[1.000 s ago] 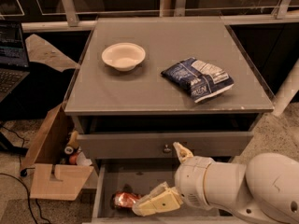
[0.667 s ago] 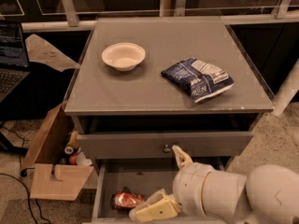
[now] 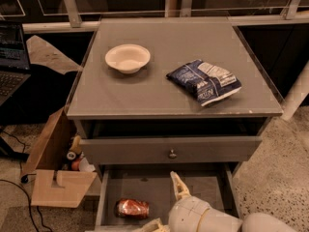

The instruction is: Pick coke can from middle drawer and place on counter

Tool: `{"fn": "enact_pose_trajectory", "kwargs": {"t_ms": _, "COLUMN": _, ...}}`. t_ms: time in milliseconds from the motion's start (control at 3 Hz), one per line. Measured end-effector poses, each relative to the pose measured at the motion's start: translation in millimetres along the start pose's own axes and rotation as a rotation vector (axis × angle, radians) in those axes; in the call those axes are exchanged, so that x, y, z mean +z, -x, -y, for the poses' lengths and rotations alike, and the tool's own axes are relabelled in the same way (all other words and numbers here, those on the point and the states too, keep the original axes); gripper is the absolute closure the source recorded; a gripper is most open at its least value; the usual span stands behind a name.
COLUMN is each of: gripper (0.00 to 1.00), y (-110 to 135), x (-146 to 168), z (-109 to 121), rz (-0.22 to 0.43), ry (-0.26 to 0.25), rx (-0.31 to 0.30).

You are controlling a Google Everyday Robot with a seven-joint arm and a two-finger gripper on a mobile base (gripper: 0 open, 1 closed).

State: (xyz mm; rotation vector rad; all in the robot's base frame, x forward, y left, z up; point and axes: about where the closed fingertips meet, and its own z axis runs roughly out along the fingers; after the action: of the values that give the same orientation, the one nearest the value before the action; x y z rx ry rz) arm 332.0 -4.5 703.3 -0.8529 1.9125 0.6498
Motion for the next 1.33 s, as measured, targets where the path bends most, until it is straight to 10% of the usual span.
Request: {"fn": "enact_pose_trajectory", "kwargs": {"t_ms": 1333, "gripper": 0.0, "y": -43.1, "x": 64.1, "z": 12.0, "rz": 0.104, "ry": 0.063, "rx": 0.028}}
